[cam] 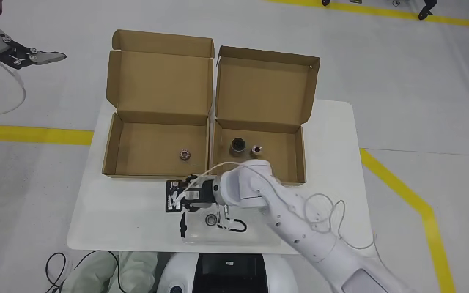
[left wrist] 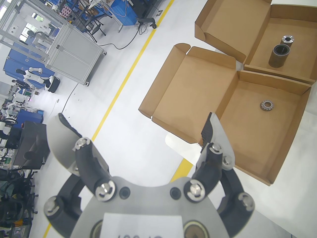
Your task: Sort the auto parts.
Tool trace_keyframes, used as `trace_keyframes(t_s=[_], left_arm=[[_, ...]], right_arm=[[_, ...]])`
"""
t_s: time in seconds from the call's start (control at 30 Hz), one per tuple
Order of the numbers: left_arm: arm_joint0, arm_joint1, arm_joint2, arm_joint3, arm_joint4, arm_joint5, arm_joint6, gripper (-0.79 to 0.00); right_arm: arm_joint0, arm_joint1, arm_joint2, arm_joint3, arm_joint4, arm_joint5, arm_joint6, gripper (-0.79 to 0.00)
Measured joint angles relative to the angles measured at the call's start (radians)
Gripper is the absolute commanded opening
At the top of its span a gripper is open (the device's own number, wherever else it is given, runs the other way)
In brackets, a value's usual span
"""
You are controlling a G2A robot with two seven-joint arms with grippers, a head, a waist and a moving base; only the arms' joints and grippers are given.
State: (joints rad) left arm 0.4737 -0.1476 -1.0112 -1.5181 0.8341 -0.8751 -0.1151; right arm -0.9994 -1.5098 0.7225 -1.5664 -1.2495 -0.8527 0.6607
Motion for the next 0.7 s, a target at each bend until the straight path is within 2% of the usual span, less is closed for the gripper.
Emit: trace_keyframes(t_s=[0.2,0.4,0.53,0.7], left_arm=[[0.0,0.0,0.0,0.0,0.0,0.0,0.0,0.0],[0.0,0.0,0.0,0.0,0.0,0.0,0.0,0.0],[0.0,0.0,0.0,0.0,0.0,0.0,0.0,0.0],[0.0,0.0,0.0,0.0,0.0,0.0,0.0,0.0]], right_arm=[[-0.144,0.055,0.079,-0.127,-0.073,-0.065,-0.006,-0.505],[-0.252,0.096,0.147,-0.205,-0.148,-0.081,-0.033,-0.502],[-0.292,0.113,0.159,-0.219,-0.19,-0.093,-0.01,-0.505],[-0.287,0.12,0.131,-0.191,-0.206,-0.092,0.056,-0.502]])
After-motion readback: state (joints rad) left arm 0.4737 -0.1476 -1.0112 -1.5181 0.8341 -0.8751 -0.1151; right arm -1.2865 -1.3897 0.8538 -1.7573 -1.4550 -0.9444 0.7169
